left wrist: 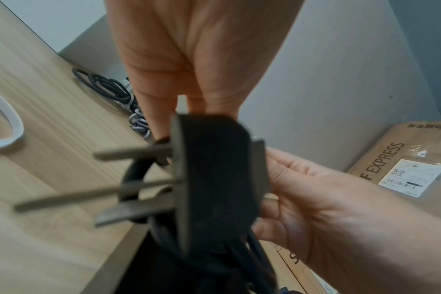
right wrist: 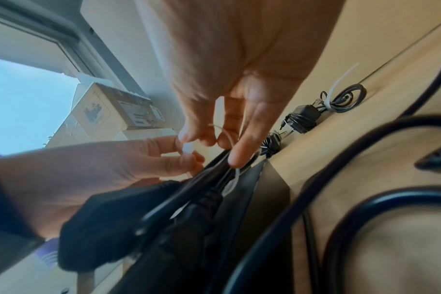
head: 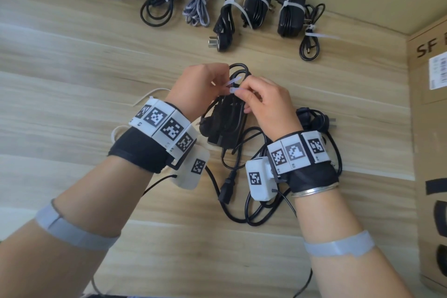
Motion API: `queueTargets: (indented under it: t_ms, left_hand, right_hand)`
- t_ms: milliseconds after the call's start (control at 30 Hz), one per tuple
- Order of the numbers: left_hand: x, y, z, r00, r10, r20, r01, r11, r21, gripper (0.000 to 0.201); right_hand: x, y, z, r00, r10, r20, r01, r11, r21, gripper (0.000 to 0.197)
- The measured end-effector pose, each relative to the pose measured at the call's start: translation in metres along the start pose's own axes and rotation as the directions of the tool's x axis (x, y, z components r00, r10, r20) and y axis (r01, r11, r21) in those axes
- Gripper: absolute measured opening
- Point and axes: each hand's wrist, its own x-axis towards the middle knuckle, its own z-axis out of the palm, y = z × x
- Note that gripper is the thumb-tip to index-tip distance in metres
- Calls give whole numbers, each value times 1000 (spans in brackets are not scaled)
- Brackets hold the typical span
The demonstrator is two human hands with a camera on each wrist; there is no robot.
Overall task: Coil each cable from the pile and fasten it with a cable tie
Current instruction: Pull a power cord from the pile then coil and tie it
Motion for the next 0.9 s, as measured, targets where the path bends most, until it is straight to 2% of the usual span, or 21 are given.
queueTargets:
  t_ms: [133, 633, 833, 900]
  left_hand:
    - [1, 0, 0, 999, -26, 27, 25, 1000, 14, 13]
    - [6, -5, 1, 998, -38, 51, 37, 999, 10, 16]
    - [5, -3, 1, 999, 12, 34, -12, 1000, 11, 5]
    - [4, -2, 1, 999, 41, 15, -40, 999, -25, 8]
  right_hand:
    - [1, 1, -1, 998, 31, -49, -32, 999, -21, 17]
    - [-2, -3, -3, 999, 30, 13, -29, 997, -77, 15]
    - [1, -1, -2, 999, 22, 46, -16, 992, -128, 16]
    - [2, -1, -1, 998, 18, 54, -9, 988, -154, 17]
